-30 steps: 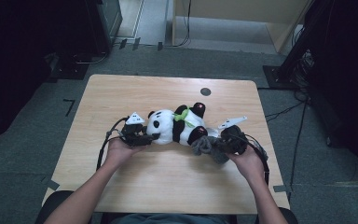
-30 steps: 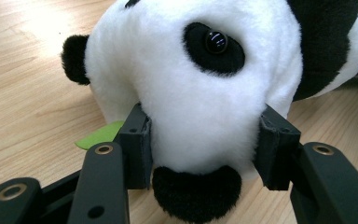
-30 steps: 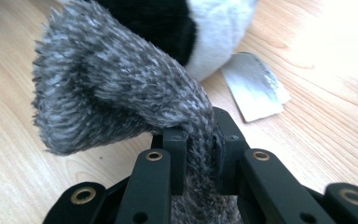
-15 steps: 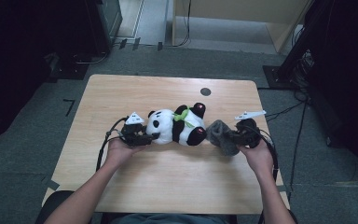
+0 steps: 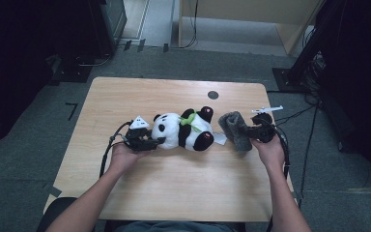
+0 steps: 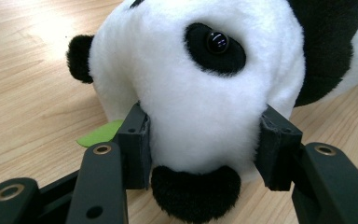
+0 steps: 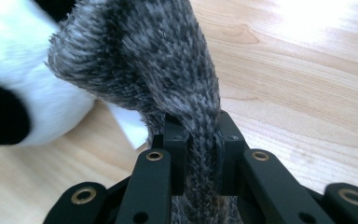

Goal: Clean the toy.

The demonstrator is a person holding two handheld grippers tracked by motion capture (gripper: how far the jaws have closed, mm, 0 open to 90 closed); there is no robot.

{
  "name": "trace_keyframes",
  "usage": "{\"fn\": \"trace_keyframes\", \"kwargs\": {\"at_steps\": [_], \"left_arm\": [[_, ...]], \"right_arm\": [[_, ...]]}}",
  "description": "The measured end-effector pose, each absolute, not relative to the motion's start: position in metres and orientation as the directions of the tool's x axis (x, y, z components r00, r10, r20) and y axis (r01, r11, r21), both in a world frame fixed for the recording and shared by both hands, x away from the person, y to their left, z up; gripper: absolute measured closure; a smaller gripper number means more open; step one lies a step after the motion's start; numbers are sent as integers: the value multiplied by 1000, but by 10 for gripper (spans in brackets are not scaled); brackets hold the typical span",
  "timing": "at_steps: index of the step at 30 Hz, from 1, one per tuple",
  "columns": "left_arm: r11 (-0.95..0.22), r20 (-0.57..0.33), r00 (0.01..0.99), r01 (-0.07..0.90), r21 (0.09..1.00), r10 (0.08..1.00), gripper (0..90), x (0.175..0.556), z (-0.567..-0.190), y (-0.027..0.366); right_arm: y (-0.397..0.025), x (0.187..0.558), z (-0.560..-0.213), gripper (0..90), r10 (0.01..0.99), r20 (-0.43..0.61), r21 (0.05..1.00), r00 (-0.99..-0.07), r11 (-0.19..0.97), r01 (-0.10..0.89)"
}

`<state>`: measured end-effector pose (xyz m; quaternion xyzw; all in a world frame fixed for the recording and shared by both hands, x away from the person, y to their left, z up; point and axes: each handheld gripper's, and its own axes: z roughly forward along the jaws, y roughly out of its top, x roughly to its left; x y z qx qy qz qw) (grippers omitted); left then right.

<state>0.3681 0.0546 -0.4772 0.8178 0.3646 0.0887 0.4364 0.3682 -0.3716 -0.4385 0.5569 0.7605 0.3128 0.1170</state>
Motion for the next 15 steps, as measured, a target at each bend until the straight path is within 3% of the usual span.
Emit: {"fn": "trace_keyframes", "kwargs": {"at_steps": [15], "left_arm": [[-356,-165,720,512,782,674,463,368,-478,55]], "right_arm": [[-379,397,-477,779,939,193,610,-284,112,785]]}}
